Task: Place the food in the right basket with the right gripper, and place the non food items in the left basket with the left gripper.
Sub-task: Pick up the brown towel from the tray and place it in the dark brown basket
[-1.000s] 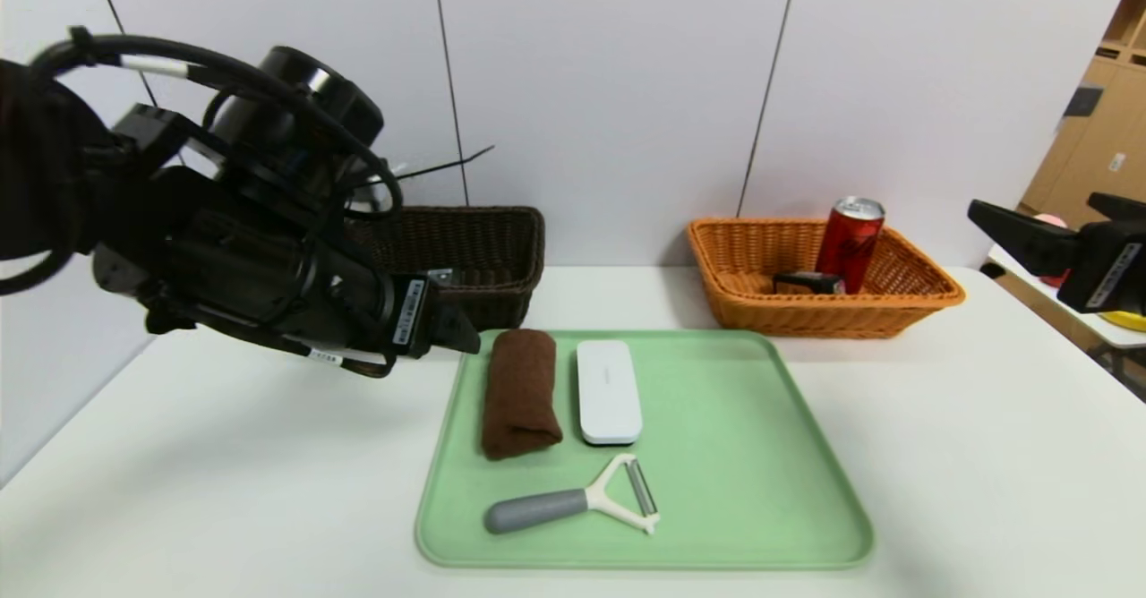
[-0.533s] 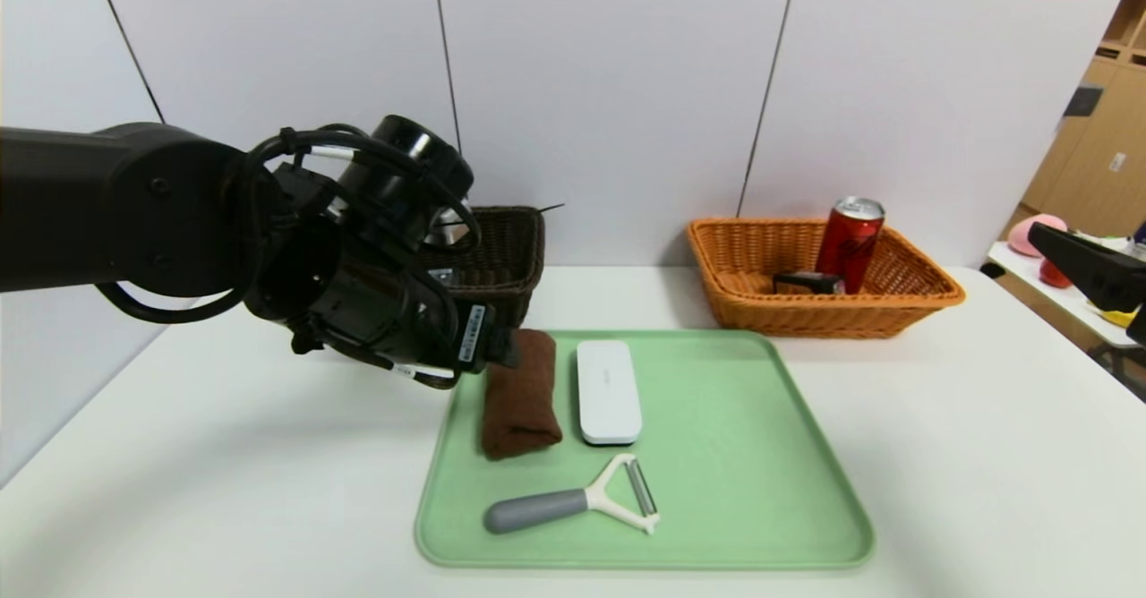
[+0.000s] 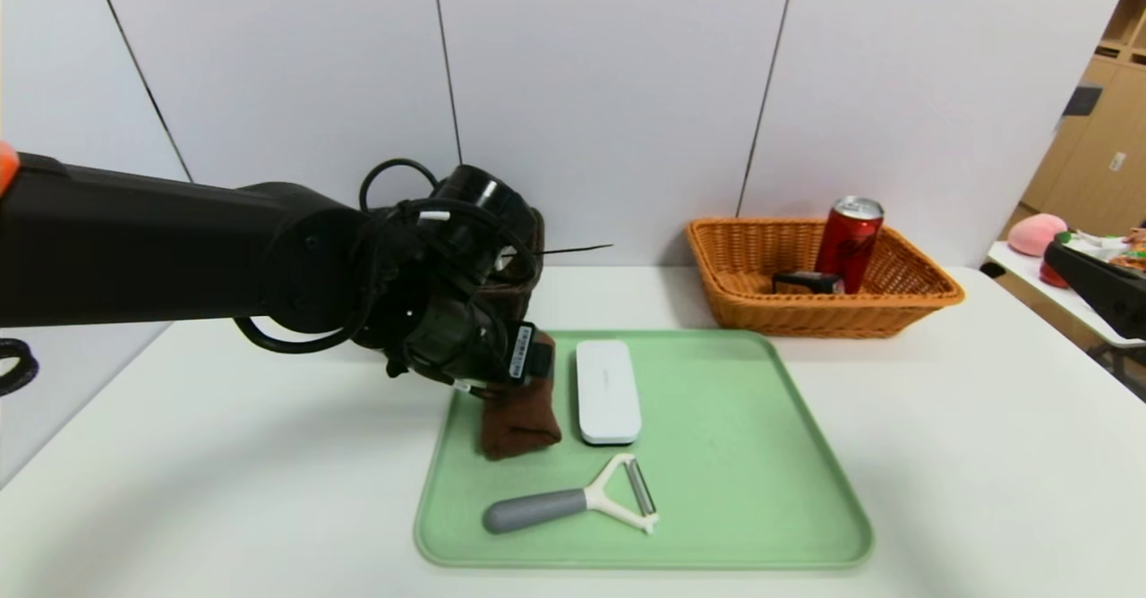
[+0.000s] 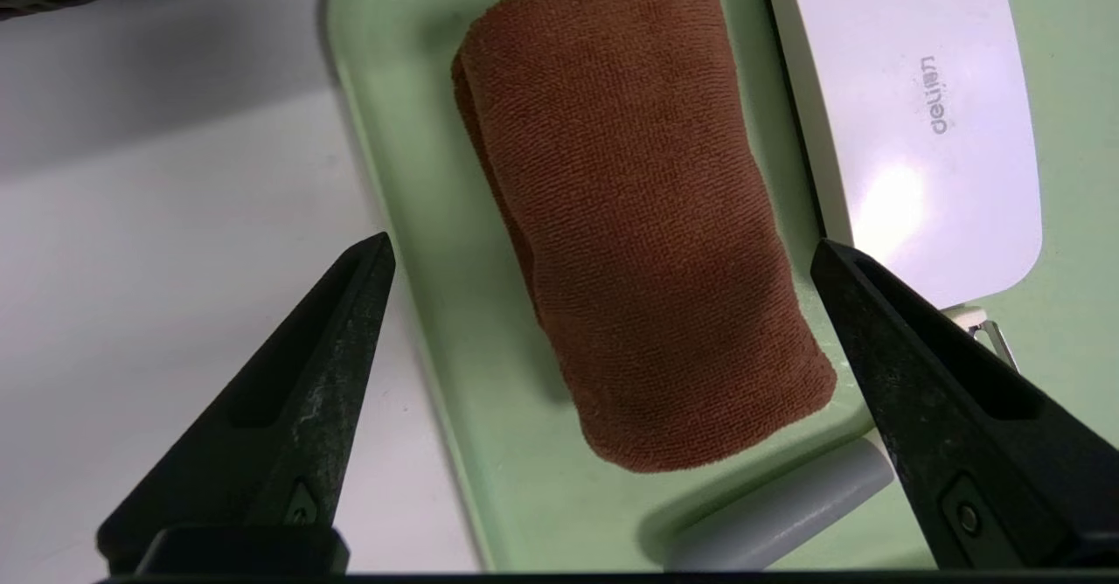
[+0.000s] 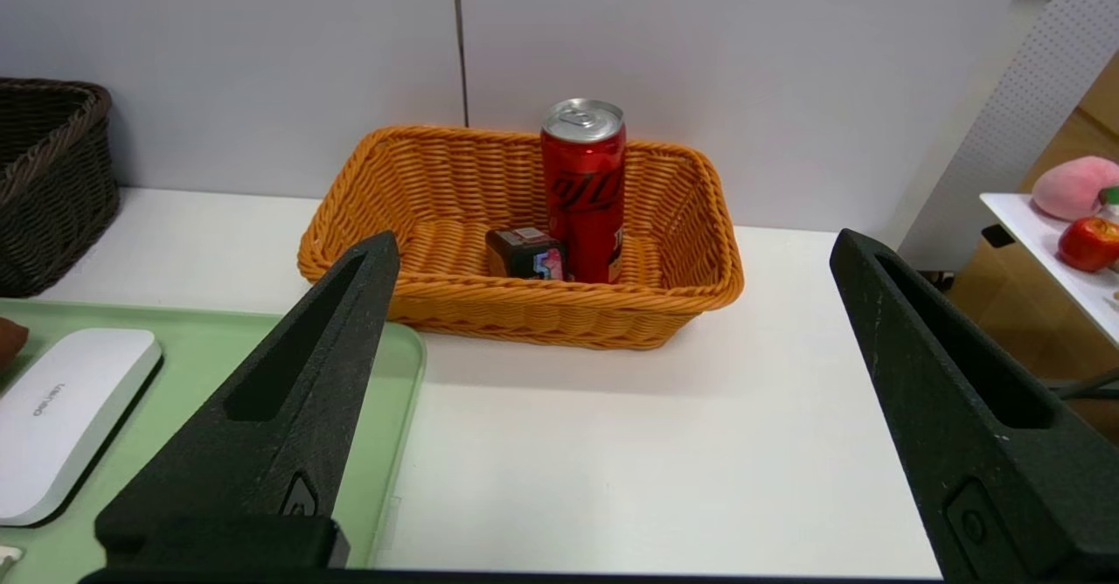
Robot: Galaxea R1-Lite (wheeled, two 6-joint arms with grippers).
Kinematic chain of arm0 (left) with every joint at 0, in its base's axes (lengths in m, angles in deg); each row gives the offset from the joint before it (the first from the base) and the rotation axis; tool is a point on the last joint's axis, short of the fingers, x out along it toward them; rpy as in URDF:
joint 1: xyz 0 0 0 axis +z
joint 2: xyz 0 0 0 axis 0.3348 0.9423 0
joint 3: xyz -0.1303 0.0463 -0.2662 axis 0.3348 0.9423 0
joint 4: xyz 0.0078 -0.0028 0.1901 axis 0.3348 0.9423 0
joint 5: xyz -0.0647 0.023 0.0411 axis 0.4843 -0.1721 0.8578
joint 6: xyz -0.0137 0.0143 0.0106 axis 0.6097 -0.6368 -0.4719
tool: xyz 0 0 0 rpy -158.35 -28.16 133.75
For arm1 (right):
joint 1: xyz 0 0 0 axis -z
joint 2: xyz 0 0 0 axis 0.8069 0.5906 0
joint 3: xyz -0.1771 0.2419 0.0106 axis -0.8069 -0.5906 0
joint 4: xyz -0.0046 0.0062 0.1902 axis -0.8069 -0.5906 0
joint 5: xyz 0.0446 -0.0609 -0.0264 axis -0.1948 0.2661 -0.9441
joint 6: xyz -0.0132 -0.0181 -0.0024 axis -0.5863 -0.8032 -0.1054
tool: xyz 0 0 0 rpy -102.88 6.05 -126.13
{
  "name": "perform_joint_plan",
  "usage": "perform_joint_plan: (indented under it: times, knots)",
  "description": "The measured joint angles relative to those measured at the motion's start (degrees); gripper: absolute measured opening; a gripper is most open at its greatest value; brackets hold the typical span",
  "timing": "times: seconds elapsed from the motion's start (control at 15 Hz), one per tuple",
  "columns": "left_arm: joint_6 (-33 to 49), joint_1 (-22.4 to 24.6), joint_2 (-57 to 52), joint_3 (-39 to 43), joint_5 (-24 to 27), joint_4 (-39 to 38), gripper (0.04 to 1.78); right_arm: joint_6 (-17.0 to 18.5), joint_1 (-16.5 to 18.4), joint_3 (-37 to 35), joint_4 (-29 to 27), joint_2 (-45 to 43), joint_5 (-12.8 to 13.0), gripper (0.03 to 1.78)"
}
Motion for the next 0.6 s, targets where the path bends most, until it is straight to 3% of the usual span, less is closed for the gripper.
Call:
perform_joint_plan:
  times: [0.6]
  knots:
    - [0.13, 0.09, 5.40, -0.07, -0.67, -6.06, 1.69, 0.09, -0.02, 0.55, 0.01, -0.26, -0.09, 1.70]
